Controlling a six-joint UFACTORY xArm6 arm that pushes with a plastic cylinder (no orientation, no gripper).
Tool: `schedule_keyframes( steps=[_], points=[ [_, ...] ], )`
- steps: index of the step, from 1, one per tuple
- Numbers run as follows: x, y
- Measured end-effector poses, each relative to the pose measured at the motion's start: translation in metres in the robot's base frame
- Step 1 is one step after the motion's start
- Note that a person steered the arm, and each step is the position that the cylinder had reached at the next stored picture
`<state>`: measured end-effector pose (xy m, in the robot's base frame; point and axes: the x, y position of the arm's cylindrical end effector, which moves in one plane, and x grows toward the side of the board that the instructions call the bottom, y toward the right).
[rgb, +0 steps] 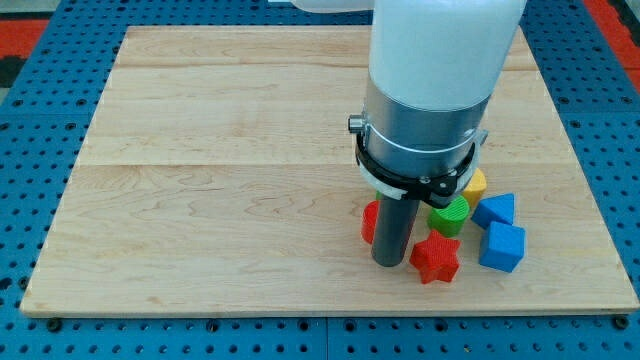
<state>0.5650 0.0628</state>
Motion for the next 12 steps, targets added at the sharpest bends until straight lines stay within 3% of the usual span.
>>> schedule_keyframes(
  steps=[2, 3, 4, 5, 6, 8, 9, 12],
  points=[
    [0.005, -0.003],
    [0.053, 0.017],
    [0.053, 0.05],
    [0.054, 0.141],
    [0.041, 0.161],
    [-0.027, 0.155],
    [-0.039, 0.126],
    [-0.039, 0.141]
  ],
)
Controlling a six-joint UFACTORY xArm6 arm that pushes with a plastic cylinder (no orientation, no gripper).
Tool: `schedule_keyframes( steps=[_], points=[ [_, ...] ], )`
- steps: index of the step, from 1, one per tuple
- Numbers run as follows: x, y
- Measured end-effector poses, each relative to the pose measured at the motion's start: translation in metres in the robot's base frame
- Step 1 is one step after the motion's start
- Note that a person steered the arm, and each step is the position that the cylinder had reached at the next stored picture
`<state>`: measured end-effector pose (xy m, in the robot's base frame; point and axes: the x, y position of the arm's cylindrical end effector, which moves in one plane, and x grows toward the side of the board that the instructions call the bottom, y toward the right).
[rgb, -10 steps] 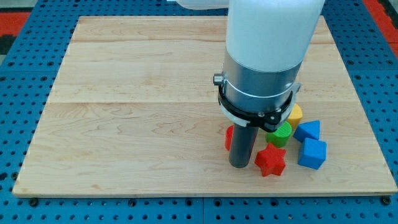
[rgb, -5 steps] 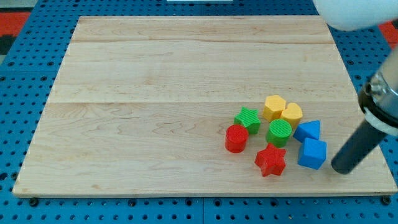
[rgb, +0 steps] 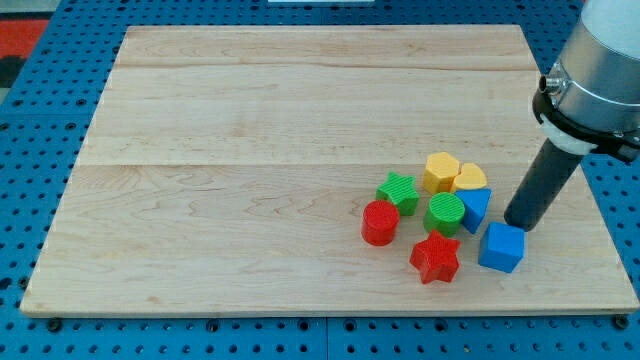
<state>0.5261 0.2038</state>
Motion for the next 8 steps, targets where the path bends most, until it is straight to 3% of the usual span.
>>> schedule_keyframes(
  steps=[3, 5, 6, 7, 8],
  points=[
    [-0.005, 0.001],
    [-0.034, -0.004],
    [-0.034, -0.004],
    [-0.005, -0.004],
    [-0.016, -0.026]
  ],
)
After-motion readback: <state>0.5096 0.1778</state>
